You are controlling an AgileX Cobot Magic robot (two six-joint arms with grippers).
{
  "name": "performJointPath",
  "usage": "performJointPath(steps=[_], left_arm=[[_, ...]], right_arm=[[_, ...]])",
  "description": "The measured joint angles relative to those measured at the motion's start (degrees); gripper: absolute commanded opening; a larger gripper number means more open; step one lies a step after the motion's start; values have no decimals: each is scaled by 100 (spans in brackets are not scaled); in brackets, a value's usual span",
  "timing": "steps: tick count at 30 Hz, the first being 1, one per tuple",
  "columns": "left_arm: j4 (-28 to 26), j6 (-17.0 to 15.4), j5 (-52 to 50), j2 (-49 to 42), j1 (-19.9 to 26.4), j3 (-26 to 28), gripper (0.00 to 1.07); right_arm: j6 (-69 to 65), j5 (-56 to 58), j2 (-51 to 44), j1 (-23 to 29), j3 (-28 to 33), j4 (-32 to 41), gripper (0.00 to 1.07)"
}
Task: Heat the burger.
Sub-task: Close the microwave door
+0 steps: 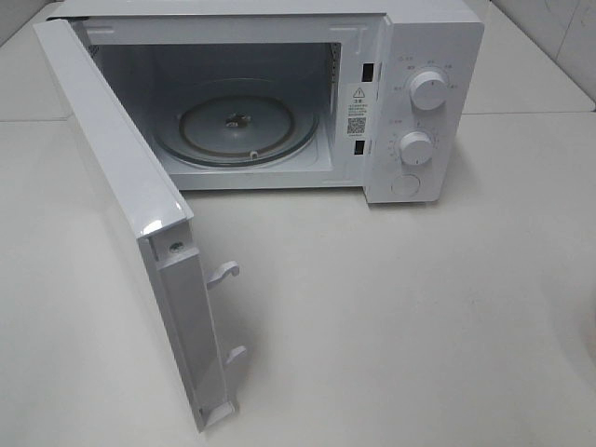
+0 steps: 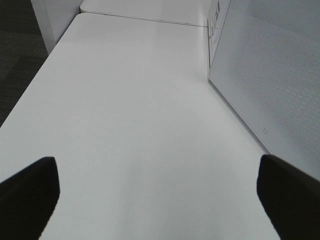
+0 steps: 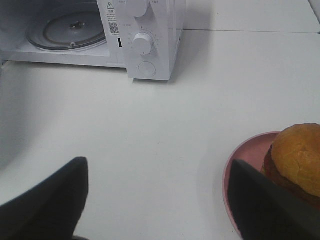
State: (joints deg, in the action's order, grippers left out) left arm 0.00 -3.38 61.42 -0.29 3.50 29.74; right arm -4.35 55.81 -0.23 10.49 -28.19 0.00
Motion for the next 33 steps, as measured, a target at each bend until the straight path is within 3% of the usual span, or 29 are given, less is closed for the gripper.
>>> performJointPath(steps=[33], left_arm=[[0,0,0,0,0,0,100]], right_arm=[[0,0,0,0,0,0,76]])
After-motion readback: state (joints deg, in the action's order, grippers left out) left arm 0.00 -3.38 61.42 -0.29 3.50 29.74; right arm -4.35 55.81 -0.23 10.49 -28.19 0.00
